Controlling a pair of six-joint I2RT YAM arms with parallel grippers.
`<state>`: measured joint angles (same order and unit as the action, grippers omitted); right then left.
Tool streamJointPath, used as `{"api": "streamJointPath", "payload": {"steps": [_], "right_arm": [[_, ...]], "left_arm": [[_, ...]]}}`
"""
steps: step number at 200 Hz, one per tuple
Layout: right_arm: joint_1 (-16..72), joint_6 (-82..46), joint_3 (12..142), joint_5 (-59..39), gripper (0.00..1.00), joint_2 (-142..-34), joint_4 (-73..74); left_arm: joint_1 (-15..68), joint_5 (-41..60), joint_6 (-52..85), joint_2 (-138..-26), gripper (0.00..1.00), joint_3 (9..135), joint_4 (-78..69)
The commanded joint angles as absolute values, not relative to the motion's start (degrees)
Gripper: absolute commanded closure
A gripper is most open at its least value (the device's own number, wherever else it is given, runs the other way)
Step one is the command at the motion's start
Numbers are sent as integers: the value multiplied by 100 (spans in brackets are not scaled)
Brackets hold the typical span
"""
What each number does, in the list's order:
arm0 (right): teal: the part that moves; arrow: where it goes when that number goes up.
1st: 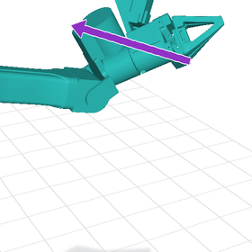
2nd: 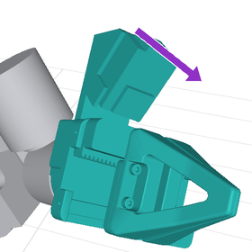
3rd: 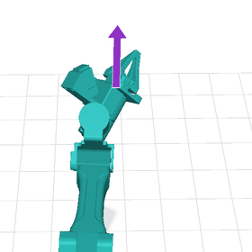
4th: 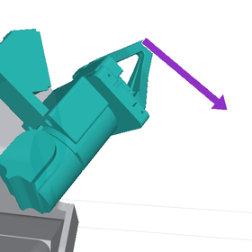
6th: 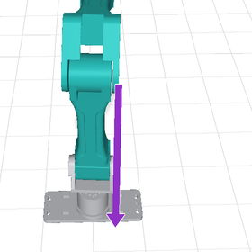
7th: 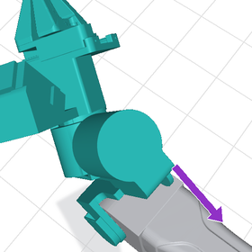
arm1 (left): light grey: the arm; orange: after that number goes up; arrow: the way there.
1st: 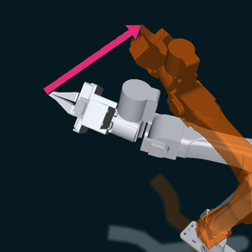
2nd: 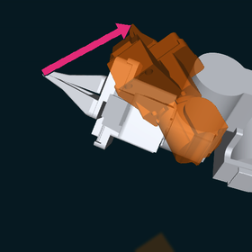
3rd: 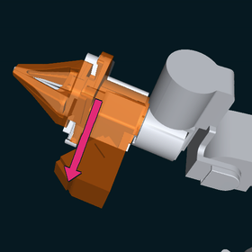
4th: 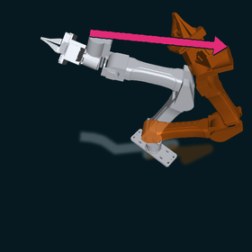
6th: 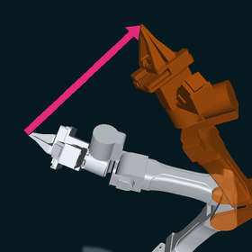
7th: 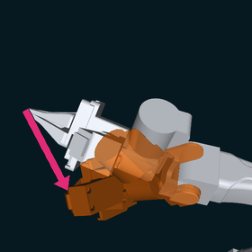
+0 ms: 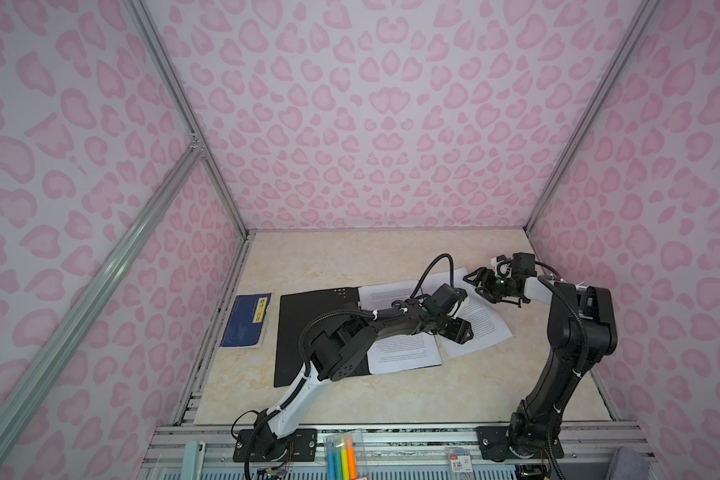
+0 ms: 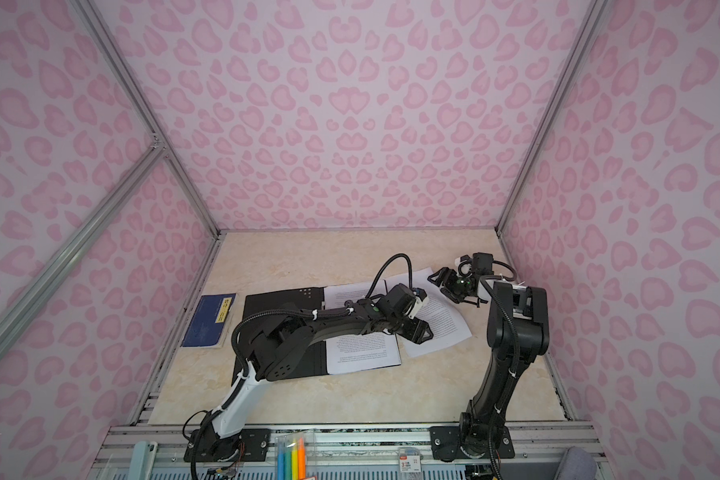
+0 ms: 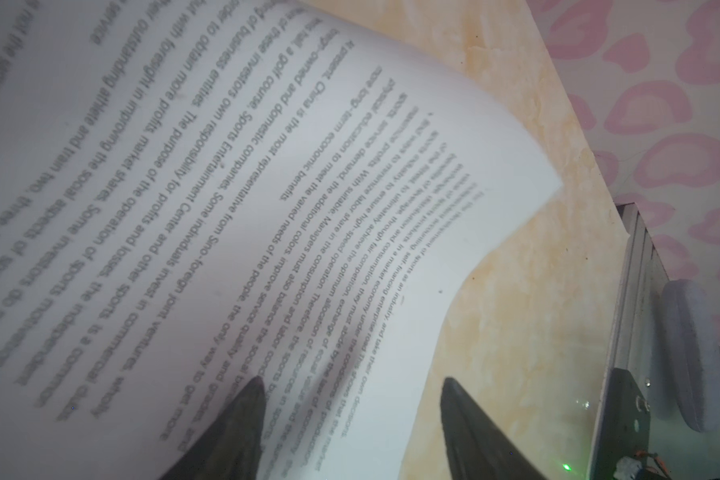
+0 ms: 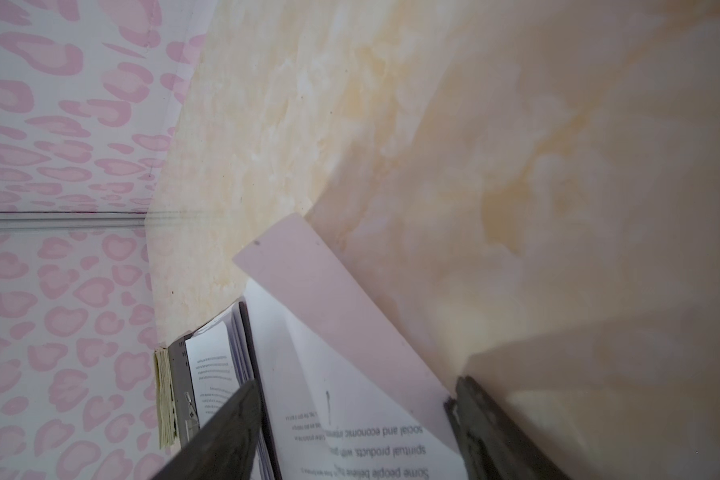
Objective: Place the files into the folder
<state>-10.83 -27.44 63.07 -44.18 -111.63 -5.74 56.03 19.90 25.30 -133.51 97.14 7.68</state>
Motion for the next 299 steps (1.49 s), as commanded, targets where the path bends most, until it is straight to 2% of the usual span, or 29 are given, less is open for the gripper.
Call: {"api": "streamJointPath", "payload": {"steps": [1,19,48,109,169,226,268,281,290,299], "right_arm": [[-1189,-2853,5874,-3959,23,-10995,-1363],[-1390,-3069,5317,-3945,20,-10589,-1052],[-1735,-3585,4588,-4583,16,-10167,-300],[-1939,-4357,3877,-5200,15,-9511,623],[-1951,-3727,3964,-4543,29,-9016,-321],[-1959,-3483,3973,-4528,43,-8807,-643],[-1959,-3388,3929,-4272,65,-8651,-801],[-1956,-3283,3931,-4131,79,-8610,-882],[-1957,-3209,3937,-3988,92,-8589,-982],[-1958,-3175,3905,-3913,98,-8523,-999]], "left_arm": [[5515,1699,2215,-13408,31,9572,1817],[5459,1848,2038,-13399,31,9554,1880],[5375,1990,1908,-13472,31,9605,1943],[5348,2166,1864,-13518,31,9660,1915],[5344,2259,1854,-13465,32,9659,1869],[5320,2250,1872,-13498,32,9741,1894],[5317,2268,1907,-13443,32,9805,1908],[5322,2262,1916,-13379,32,9893,1986],[5316,2275,1908,-13302,32,9940,2001],[5315,2281,1886,-13227,32,10005,1987]]}}
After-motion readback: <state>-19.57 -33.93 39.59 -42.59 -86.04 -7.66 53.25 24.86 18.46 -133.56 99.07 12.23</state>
